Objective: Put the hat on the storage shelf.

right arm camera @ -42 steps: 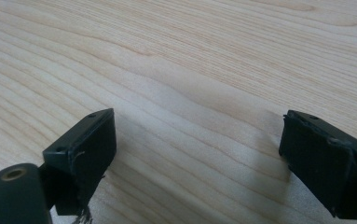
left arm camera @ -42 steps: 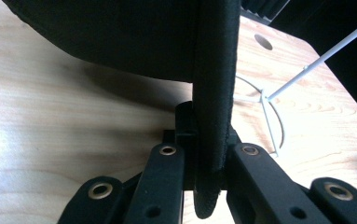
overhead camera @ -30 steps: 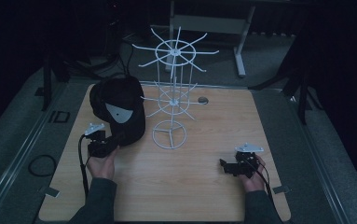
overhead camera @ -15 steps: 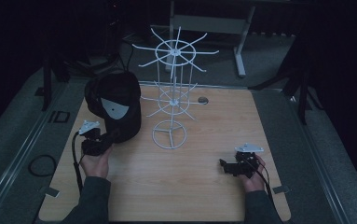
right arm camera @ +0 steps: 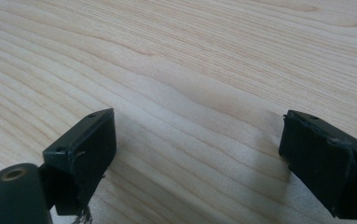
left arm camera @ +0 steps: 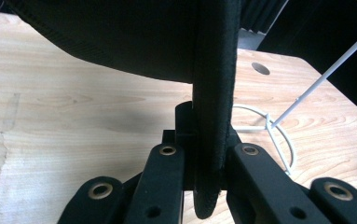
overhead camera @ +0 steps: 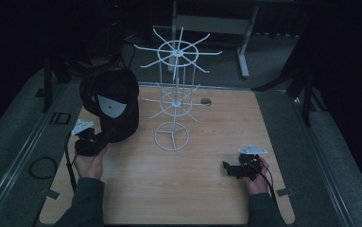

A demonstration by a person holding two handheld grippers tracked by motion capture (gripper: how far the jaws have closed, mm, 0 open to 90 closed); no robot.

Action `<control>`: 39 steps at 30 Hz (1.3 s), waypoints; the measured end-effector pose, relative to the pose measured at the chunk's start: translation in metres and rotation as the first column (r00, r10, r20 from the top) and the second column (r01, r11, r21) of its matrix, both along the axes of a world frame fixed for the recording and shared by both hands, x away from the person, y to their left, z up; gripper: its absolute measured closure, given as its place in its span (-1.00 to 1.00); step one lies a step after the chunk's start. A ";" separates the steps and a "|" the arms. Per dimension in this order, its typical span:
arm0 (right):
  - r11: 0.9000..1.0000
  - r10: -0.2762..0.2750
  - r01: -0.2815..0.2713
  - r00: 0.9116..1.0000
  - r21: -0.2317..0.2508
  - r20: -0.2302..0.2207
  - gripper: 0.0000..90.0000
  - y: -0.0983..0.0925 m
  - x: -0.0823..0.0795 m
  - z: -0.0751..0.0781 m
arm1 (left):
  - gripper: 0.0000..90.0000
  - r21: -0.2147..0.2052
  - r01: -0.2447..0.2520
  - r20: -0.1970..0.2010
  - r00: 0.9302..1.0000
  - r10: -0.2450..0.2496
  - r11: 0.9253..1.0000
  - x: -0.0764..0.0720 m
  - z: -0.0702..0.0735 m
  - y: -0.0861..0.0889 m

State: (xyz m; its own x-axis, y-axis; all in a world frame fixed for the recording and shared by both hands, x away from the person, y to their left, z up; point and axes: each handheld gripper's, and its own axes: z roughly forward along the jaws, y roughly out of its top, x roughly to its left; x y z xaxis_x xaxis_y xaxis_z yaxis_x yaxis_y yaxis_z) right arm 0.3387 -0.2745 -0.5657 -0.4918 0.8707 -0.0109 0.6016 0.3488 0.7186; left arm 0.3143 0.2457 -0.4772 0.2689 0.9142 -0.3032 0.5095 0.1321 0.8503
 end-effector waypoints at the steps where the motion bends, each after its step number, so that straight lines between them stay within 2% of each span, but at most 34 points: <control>1: 1.000 0.000 0.000 1.000 0.000 0.000 -0.76 0.000 0.000 0.000 | 0.93 0.001 0.005 0.005 1.000 -0.005 1.000 0.000 0.001 0.001; 22: 1.000 0.003 -0.003 1.000 -0.001 0.001 -0.76 0.000 0.000 0.000 | 0.93 0.019 0.042 0.077 0.996 -0.044 0.999 -0.006 0.017 0.013; 39: 1.000 0.005 -0.005 1.000 -0.001 0.001 -0.76 0.000 0.000 0.000 | 0.93 0.059 0.078 0.130 0.988 -0.085 0.995 -0.011 0.030 0.010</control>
